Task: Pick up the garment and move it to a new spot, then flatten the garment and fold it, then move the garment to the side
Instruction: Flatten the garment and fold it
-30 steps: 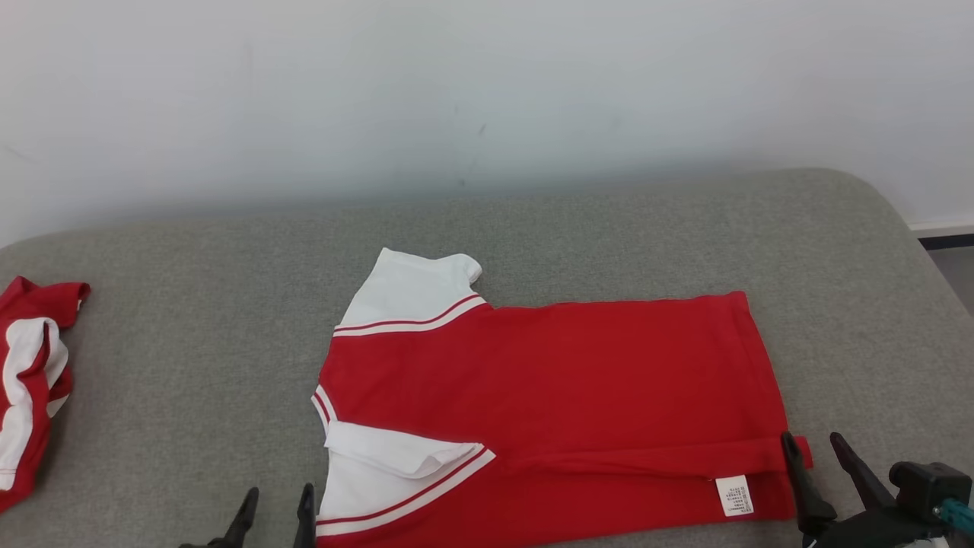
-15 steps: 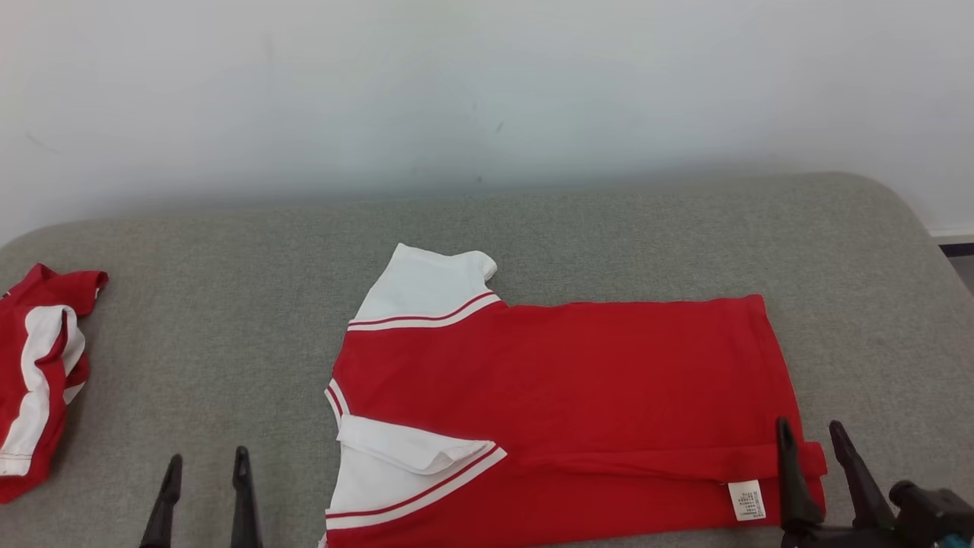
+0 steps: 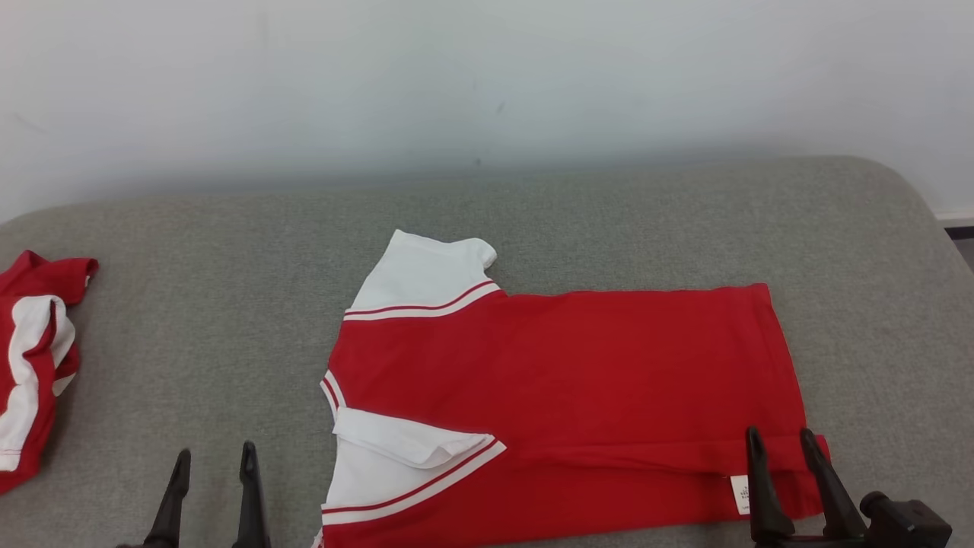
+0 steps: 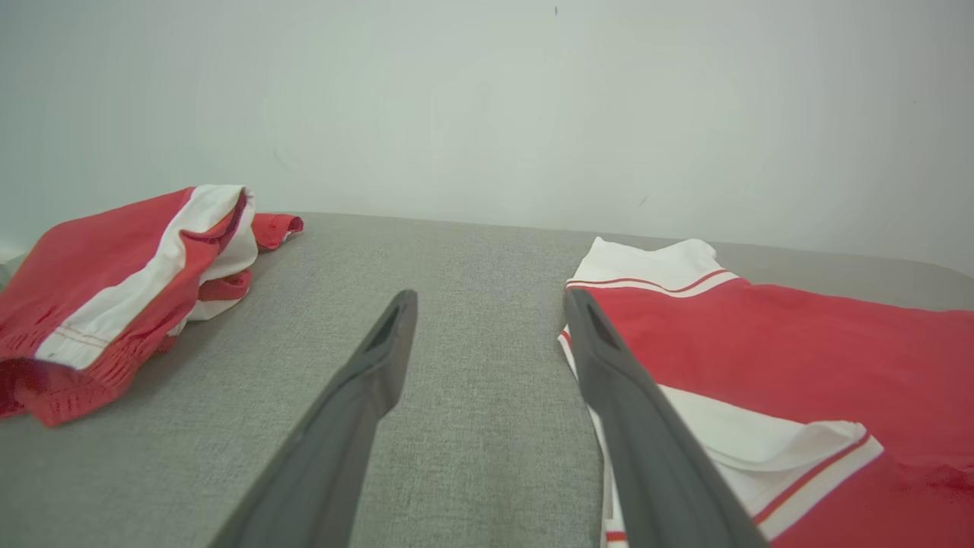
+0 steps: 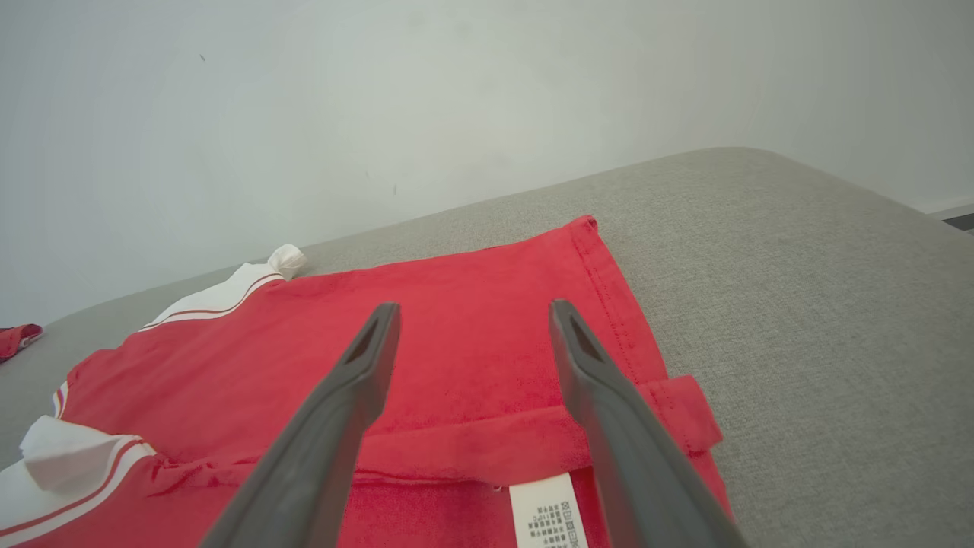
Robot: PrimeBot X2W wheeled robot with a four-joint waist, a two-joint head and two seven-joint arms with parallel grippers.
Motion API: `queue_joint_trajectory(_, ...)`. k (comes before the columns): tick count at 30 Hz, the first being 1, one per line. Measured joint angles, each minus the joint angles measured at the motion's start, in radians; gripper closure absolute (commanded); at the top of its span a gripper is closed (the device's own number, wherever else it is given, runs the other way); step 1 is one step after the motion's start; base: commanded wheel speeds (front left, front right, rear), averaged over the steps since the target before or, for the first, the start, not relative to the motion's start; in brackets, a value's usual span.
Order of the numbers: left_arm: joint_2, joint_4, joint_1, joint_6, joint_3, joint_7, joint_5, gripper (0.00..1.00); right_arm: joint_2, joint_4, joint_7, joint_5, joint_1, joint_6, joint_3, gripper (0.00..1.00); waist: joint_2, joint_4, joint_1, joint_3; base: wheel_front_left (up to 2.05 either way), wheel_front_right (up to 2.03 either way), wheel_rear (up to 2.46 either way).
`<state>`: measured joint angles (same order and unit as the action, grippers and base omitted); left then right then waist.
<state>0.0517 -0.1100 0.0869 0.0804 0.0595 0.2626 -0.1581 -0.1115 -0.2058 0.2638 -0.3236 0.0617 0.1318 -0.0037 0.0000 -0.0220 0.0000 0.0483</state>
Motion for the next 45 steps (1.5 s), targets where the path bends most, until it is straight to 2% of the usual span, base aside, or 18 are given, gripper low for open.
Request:
queue_joint_trajectory(5,0.000,-0.036,-0.106,0.030,0.003,0.000,0.006,0.00,-0.003,-0.009,0.000,0.000,-0.053,0.000,0.011,0.00,0.0000,-0.026,0.0000,0.025,0.00,0.00,0.00)
queue_joint_trajectory(8,0.023,-0.091,-0.203,0.044,-0.024,0.000,0.007,0.00,-0.001,-0.021,0.000,0.001,-0.100,0.000,0.030,0.00,0.0000,-0.048,0.0001,0.042,0.00,0.00,0.00)
queue_joint_trajectory(11,0.086,-0.137,-0.329,0.049,-0.067,0.000,0.013,0.00,0.002,-0.035,0.000,0.002,-0.160,0.000,0.053,0.00,0.0000,-0.077,0.0000,0.064,0.00,0.00,0.00)
queue_joint_trajectory(16,0.214,-0.250,-0.544,0.051,-0.194,-0.005,-0.096,0.00,0.017,-0.049,0.000,0.002,-0.266,0.000,0.088,0.00,0.0001,-0.135,0.0001,0.109,0.00,0.00,0.00)
queue_joint_trajectory(19,0.299,-0.306,-0.665,0.050,-0.255,-0.066,-0.175,0.00,0.034,-0.053,0.000,0.000,-0.334,0.000,0.106,0.00,0.0001,-0.176,0.0002,0.140,0.00,0.00,0.00)
queue_joint_trajectory(25,0.425,-0.395,-0.845,0.050,-0.368,-0.223,-0.287,0.00,0.049,-0.071,0.000,-0.010,-0.454,0.000,0.148,0.00,0.0001,-0.255,0.0002,0.210,0.00,0.00,0.00)
queue_joint_trajectory(33,0.496,-0.544,-0.978,0.051,-0.472,-0.373,-0.384,0.00,0.057,-0.081,0.000,-0.027,-0.541,0.000,0.199,0.00,0.0002,-0.330,0.0003,0.311,0.00,0.00,0.00)
queue_joint_trajectory(45,0.516,-0.714,-1.053,0.051,-0.532,-0.429,-0.444,0.00,0.059,-0.084,0.000,-0.042,-0.551,0.000,0.211,0.00,0.0002,-0.402,0.0001,0.383,0.00,0.00,0.00)
